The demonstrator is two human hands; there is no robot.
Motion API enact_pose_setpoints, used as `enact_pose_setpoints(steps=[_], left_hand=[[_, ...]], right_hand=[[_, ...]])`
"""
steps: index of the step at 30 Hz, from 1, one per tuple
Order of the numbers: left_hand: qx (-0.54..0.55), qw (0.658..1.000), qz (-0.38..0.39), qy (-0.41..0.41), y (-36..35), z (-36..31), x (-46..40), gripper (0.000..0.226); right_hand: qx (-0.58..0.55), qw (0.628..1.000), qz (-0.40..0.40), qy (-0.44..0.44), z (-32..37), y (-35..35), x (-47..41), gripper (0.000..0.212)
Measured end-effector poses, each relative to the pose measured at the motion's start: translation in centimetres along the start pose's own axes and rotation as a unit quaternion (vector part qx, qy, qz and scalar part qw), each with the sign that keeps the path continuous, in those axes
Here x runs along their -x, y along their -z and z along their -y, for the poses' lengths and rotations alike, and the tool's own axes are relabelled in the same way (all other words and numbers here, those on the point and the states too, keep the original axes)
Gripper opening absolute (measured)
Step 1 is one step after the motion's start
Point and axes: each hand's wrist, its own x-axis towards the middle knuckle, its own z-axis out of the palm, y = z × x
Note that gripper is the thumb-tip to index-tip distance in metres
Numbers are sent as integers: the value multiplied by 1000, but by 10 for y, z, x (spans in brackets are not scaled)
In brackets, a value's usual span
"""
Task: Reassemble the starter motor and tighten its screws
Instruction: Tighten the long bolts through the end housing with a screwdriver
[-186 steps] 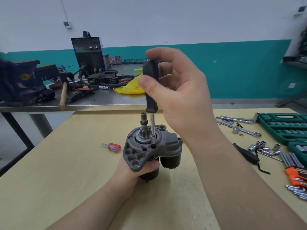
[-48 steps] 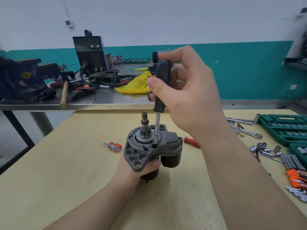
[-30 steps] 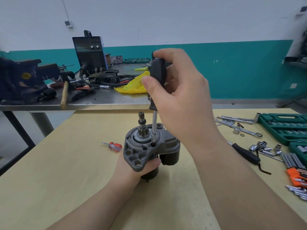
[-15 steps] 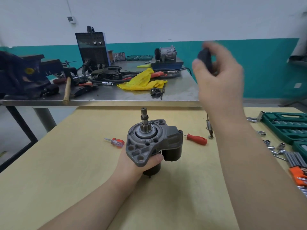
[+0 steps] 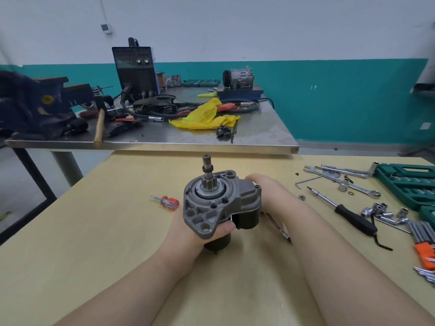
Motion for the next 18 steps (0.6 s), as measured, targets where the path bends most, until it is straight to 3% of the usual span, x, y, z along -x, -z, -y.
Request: enact_pose_setpoints(steps=[2,6,11,13,16,18], left_hand=[[6,1000,12,-5,2,0,0,64],[-15,999,8,-39,1,-11,-2,89],[-40,997,-5,-66,5,7,1,91],[-12,999,10,-29,4,0,1,85],[-41,997,22,-58,2,-5,-2,84],[-44,995,54,-69,5,5,-2,65]], right_hand=[[18,999,-10,-27,-4,-4,1,56],[49,996,-41,-68,-16,-5,-5,20],[156,968,-102,-166,-30,10,-4,13],[174,963,-136,-155,-33,14,-2,23],[-5,984,-170,-61,-19,15,12,41],[-183,973,-143,16,-3,9,35,26]])
